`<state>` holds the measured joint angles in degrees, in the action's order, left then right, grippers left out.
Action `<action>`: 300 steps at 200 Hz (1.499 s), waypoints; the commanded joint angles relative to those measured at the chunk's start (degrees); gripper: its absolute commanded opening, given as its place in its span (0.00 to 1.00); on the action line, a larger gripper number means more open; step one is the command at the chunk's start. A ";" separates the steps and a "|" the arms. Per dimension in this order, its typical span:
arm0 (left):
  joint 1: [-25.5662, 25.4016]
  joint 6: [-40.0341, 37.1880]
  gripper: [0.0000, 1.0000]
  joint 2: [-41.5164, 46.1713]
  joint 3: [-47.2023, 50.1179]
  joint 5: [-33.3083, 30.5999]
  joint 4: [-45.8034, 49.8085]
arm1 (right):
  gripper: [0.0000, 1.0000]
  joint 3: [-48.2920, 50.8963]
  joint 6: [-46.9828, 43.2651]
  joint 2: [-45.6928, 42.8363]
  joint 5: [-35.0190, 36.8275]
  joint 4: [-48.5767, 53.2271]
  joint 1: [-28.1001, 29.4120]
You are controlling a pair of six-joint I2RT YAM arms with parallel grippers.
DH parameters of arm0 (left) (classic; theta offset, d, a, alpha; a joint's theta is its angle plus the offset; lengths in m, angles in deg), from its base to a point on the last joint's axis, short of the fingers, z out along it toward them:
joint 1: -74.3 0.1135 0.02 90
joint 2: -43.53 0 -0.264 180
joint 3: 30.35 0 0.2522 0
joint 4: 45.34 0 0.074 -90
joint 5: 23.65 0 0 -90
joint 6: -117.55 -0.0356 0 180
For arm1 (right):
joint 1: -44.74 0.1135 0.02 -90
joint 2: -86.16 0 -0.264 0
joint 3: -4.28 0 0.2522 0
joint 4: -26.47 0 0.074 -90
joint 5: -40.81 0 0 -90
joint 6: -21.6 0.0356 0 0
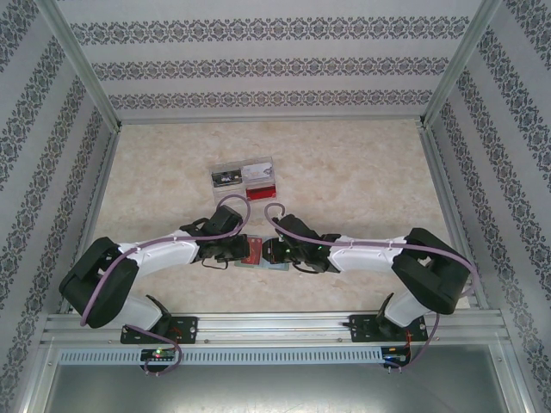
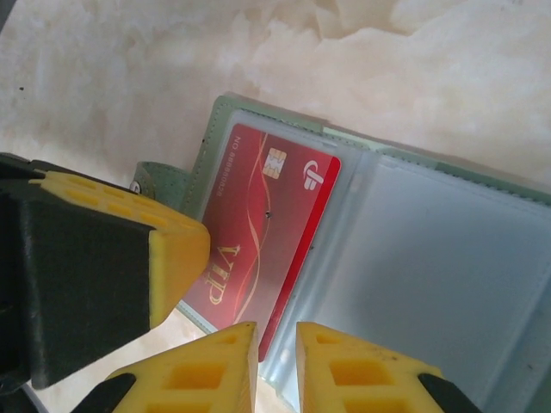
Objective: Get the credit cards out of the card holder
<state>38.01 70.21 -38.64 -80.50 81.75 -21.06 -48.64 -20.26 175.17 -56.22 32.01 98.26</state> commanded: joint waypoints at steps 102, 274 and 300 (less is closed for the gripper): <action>0.68 -1.59 0.11 3.64 0.40 -1.73 2.02 | 0.22 -1.66 4.68 4.66 -3.47 -3.82 -1.05; 0.74 0.87 0.10 -0.49 2.45 0.43 -0.85 | 0.24 -1.85 6.37 8.41 -5.19 -5.25 -2.41; 0.65 1.24 0.10 -0.61 2.73 1.26 -1.59 | 0.24 -1.80 6.79 9.29 -5.78 -5.48 -2.71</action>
<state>38.05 70.27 -38.20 -78.97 81.81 -21.95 -50.26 -14.56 182.89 -61.07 27.31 96.25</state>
